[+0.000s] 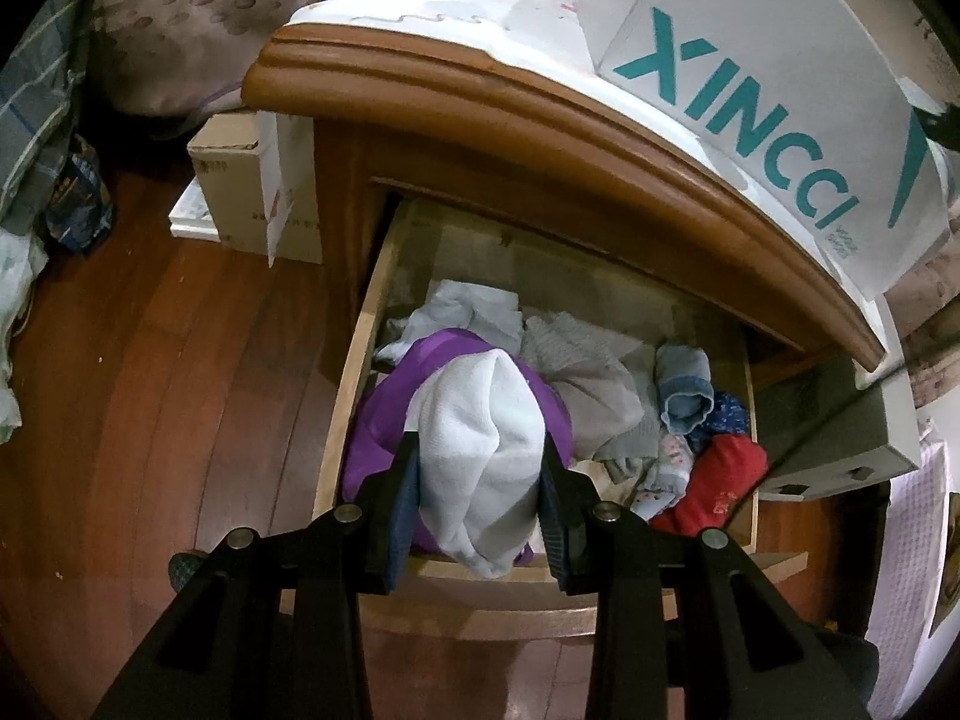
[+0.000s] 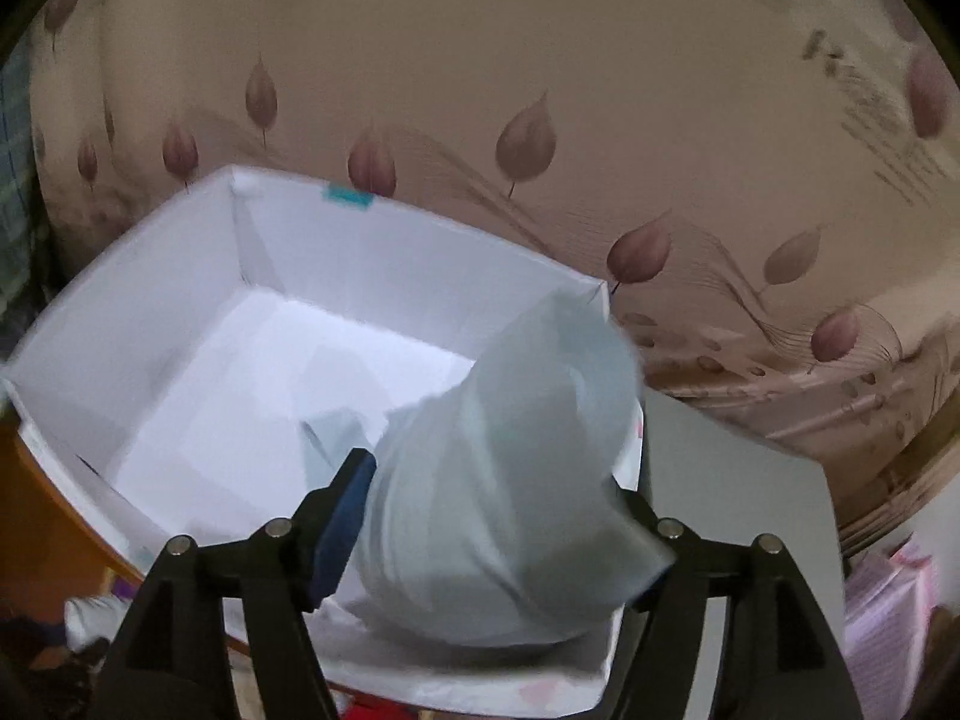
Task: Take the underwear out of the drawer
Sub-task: 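Carry the translucent underwear into the white shoe box and open right gripper while left holds its item, then lift the white item from the drawer into the shoe box with left gripper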
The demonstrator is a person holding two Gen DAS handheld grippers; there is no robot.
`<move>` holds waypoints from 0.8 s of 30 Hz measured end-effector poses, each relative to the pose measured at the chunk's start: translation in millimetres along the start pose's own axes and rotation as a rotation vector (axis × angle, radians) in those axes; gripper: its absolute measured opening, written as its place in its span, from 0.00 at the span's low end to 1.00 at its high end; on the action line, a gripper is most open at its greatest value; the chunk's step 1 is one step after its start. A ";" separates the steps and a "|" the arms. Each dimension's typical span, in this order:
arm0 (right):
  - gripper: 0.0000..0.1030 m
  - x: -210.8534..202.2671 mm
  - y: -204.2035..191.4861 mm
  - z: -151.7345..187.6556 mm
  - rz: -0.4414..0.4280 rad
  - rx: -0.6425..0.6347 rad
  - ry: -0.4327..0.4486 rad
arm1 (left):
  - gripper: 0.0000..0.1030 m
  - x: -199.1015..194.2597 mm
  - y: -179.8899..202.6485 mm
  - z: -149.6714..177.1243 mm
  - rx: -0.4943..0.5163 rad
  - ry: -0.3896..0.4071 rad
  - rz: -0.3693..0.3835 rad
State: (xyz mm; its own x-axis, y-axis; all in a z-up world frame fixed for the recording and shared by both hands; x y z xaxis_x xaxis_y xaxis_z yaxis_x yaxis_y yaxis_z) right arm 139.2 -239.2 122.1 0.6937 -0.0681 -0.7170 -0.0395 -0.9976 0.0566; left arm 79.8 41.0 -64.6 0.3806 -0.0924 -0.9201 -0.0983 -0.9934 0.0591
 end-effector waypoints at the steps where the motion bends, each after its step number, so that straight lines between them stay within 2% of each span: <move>1: 0.68 -9.2 -1.0 2.8 -0.003 0.012 0.035 | 0.31 -0.3 0.6 0.0 0.002 0.003 -0.002; 3: 0.69 -32.8 -4.5 16.1 -0.014 0.036 0.109 | 0.31 -0.9 2.4 0.6 0.010 0.008 -0.007; 6: 0.70 -57.6 -8.1 45.6 -0.053 0.074 0.175 | 0.31 -1.4 4.4 1.0 0.022 0.019 -0.015; 9: 0.75 -68.7 -6.9 83.8 -0.073 0.112 0.203 | 0.31 -2.2 5.3 1.5 0.029 0.030 -0.023; 12: 0.76 -58.4 -0.9 121.9 -0.043 0.127 0.173 | 0.31 -3.5 6.8 2.4 0.038 0.038 -0.034; 18: 0.76 -6.2 4.0 194.1 -0.027 0.173 0.035 | 0.31 -12.6 6.4 3.9 0.046 0.078 -0.055; 24: 0.76 21.4 12.4 229.0 0.035 0.179 0.007 | 0.31 -31.5 -4.1 -2.5 -0.005 0.147 -0.092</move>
State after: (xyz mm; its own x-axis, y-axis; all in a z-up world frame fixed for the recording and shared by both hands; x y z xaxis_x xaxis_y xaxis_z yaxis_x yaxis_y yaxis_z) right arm -11.1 -255.5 -51.6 0.6946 -0.1036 -0.7119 -0.1907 -0.9807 -0.0433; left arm 70.5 47.8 -34.9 0.5183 -0.0100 -0.8551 -0.0527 -0.9984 -0.0202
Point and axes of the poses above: each gripper's, at about its wrist camera, not at the fingertips, and x roughly the way its jaws point, y to its right, z to its underside, the point moved 7 cm from there along x, roughly the way its jaws point, and after that the axes turned 15 degrees about -z, right-handed, at the moved point
